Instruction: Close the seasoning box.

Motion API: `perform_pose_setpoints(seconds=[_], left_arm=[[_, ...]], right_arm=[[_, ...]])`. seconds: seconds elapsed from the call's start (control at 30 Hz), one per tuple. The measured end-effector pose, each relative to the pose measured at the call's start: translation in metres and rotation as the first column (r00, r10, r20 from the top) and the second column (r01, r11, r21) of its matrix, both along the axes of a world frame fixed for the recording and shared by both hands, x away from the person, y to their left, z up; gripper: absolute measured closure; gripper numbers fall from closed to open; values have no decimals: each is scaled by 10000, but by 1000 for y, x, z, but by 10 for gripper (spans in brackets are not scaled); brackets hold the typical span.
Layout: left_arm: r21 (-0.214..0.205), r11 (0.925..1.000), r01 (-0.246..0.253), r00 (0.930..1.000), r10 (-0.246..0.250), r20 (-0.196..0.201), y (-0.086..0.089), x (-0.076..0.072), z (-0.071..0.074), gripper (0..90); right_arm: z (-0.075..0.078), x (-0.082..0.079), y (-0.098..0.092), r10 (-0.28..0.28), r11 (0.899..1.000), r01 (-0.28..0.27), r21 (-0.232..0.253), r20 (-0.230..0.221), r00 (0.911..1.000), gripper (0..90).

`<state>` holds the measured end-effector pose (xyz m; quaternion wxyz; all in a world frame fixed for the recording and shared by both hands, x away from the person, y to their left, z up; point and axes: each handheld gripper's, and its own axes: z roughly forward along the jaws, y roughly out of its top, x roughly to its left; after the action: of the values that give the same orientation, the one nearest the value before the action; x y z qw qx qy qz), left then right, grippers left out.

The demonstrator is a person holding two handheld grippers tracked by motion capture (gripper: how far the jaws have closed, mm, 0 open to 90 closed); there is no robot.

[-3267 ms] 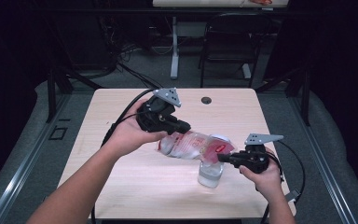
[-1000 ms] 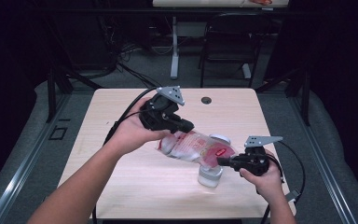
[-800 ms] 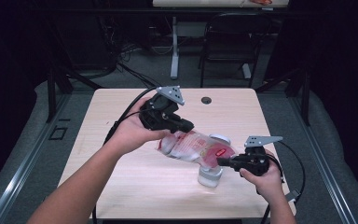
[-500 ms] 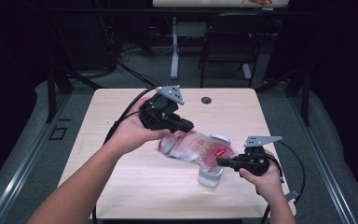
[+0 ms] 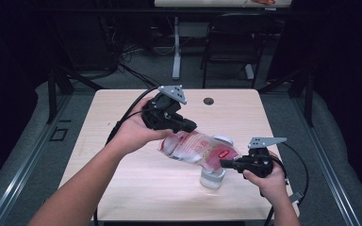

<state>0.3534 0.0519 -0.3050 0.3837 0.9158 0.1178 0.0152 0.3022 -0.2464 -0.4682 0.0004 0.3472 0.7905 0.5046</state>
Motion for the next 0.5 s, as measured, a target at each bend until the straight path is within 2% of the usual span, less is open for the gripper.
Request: perform_pose_setpoints(seconds=[0.5], left_arm=[[-45,10000,-20,10000,20,-3,0,0,1,873]], right_arm=[[-1,0,1,33,9998,-32,177,-65,10000,892]])
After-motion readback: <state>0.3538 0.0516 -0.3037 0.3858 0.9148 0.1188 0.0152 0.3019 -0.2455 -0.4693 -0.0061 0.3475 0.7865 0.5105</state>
